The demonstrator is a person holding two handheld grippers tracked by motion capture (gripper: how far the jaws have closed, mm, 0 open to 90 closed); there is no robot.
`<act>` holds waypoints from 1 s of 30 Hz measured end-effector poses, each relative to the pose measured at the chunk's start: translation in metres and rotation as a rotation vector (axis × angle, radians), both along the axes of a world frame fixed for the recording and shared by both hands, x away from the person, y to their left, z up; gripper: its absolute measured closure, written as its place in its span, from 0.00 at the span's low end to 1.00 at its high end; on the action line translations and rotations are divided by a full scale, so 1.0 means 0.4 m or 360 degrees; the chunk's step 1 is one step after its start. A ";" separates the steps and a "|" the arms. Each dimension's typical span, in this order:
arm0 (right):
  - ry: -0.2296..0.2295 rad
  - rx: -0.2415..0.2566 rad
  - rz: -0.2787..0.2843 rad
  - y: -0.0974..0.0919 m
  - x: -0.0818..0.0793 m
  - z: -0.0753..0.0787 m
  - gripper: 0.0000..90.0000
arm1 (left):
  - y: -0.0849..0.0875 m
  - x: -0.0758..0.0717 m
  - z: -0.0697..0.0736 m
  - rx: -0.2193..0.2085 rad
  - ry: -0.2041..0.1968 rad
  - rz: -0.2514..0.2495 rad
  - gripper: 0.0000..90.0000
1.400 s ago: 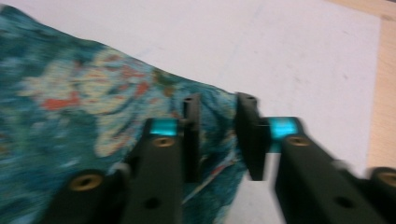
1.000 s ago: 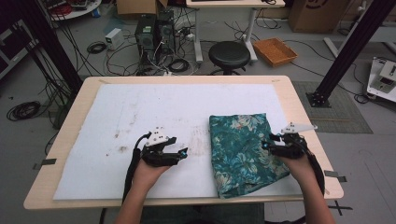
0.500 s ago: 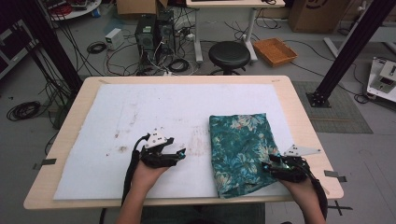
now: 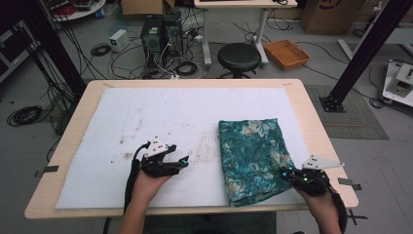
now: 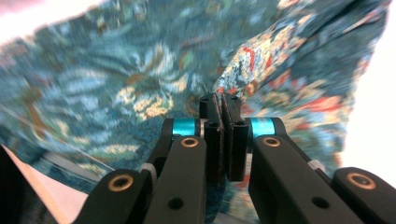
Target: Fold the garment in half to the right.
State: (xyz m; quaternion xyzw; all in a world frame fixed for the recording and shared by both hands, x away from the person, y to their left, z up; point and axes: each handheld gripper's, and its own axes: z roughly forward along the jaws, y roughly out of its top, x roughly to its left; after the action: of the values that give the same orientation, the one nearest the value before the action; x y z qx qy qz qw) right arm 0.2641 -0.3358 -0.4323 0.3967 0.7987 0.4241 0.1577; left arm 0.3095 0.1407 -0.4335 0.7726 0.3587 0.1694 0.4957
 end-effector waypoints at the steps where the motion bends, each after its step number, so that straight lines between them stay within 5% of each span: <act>1: -0.0012 -0.0005 -0.0005 -0.007 0.000 0.010 0.99 | 0.001 0.000 0.000 -0.0004 0.0002 0.0004 0.38; 7: -0.0018 -0.0014 -0.0058 -0.043 0.005 0.032 0.99 | -0.001 0.000 0.000 -0.0001 0.0005 0.0005 0.38; 15: 0.0059 -0.0044 -0.0184 -0.078 0.006 -0.037 0.99 | -0.007 0.000 -0.007 0.0014 0.0019 -0.0010 0.39; 18: 0.0047 -0.0039 -0.0211 -0.081 0.003 -0.038 0.85 | -0.009 0.001 -0.011 0.0008 0.0030 -0.0004 0.39; 24: -0.0032 0.0056 -0.0180 -0.049 -0.005 0.014 0.57 | -0.011 0.001 -0.012 0.0018 0.0031 -0.0011 0.38; 30: -0.0132 0.0137 0.0023 0.033 -0.019 0.063 0.54 | -0.003 0.000 -0.010 0.0011 0.0026 0.0005 0.38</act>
State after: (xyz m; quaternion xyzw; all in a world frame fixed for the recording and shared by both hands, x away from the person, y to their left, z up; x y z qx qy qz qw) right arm 0.2565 -0.3227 -0.4070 0.3793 0.7754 0.4752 0.1702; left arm 0.3094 0.1396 -0.4377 0.7750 0.3634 0.1652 0.4899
